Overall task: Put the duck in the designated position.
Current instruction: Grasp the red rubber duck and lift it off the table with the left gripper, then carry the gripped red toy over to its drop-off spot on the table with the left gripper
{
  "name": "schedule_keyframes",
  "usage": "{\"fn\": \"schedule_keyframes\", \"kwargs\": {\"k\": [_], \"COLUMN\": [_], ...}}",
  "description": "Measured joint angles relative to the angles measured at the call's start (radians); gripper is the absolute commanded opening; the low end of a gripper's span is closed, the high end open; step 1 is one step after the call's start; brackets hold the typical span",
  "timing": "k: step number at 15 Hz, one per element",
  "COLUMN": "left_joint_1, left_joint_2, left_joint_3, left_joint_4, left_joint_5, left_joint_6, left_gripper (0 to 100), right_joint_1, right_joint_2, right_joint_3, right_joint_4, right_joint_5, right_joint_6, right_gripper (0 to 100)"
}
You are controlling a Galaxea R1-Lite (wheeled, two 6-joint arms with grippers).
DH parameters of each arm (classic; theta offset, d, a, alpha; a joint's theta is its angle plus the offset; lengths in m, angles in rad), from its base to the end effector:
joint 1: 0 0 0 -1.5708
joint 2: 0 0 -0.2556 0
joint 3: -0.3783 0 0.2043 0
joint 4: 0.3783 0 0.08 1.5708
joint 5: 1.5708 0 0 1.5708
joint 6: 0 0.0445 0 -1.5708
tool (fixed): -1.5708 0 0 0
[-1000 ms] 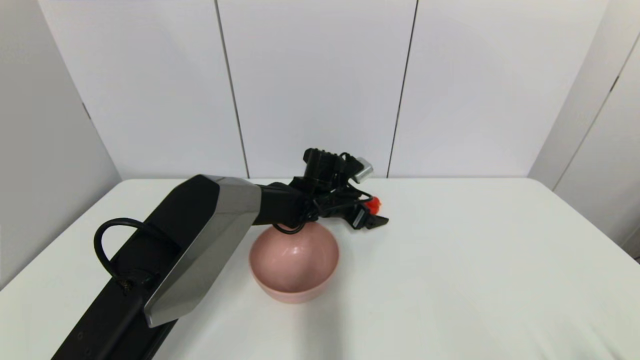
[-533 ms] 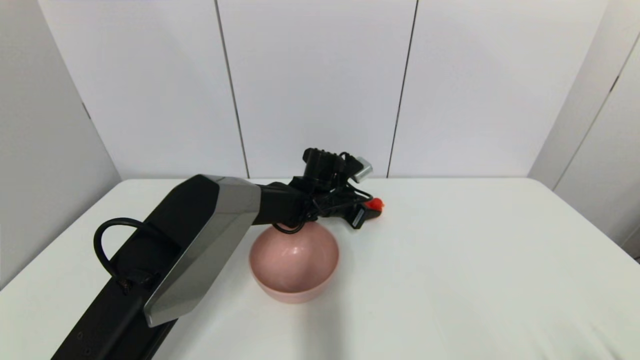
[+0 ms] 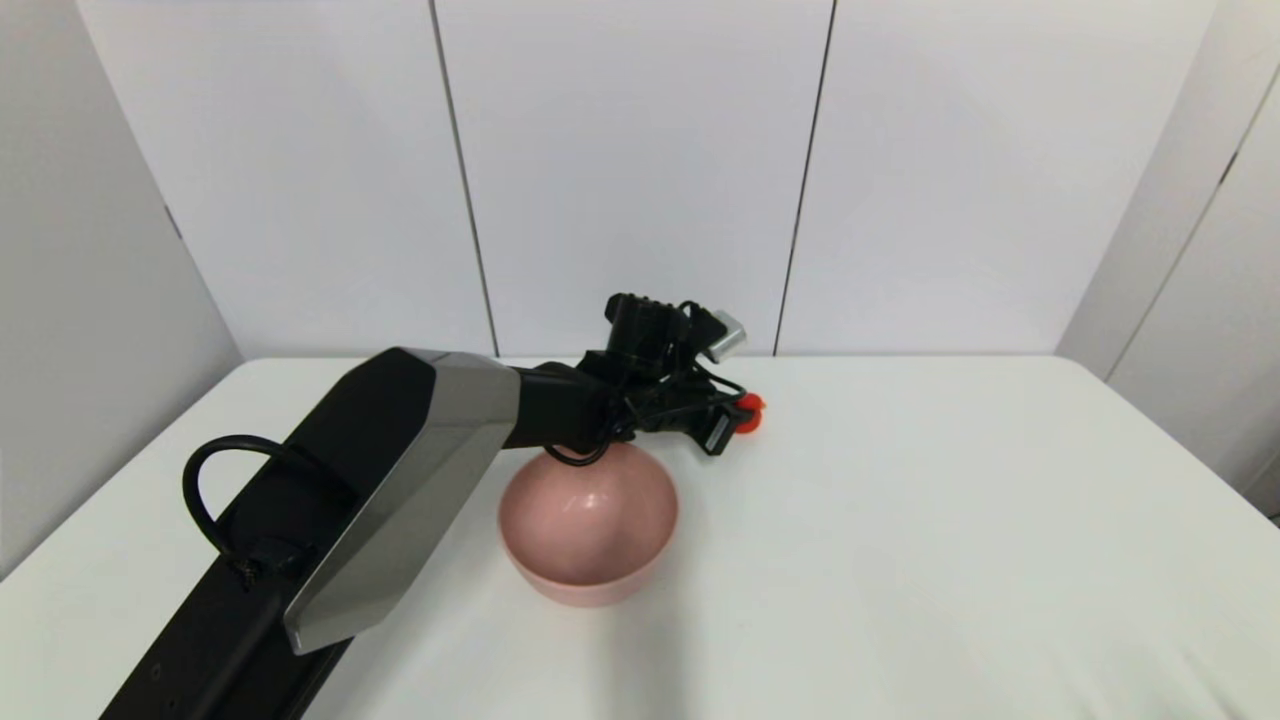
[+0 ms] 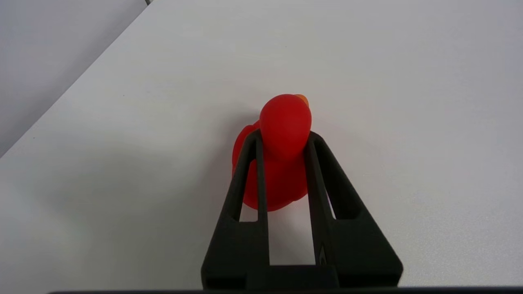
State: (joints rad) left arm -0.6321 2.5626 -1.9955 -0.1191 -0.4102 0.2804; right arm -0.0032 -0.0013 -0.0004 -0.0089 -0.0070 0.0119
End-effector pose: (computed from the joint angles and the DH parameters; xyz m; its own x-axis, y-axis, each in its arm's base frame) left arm 0.4119 -0.3236 0.0492 0.4312 -0.8101 -0.3972 0.8960 0.4361 0.0834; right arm 0.0586 -0.0005 0.0768 0.9999 -0.0102 0.0106 0.0101 0.9999 0.0120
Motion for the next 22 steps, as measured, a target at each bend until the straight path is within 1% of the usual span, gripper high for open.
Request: {"fn": "schedule_keyframes", "kwargs": {"k": [11,17,22], "left_joint_1": [0.028,0.063,0.067], "left_joint_2": [-0.082,-0.214,-0.322], "left_joint_3": [0.0,0.014,0.04], "left_joint_4": [0.009,0.097,0.167], "left_joint_5": [0.005,0.027,0.029], "left_joint_6": [0.014,0.04,0.046], "left_gripper": [0,0,0], "right_joint_1": [0.0,0.0,0.0], "right_joint_2": [0.0,0.0,0.0], "right_joint_3": [0.0,0.0,0.0], "right_joint_4": [0.0,0.0,0.0], "right_joint_5": [0.0,0.0,0.0], "right_joint_6": [0.0,0.0,0.0], "right_gripper": [100,100,100]}}
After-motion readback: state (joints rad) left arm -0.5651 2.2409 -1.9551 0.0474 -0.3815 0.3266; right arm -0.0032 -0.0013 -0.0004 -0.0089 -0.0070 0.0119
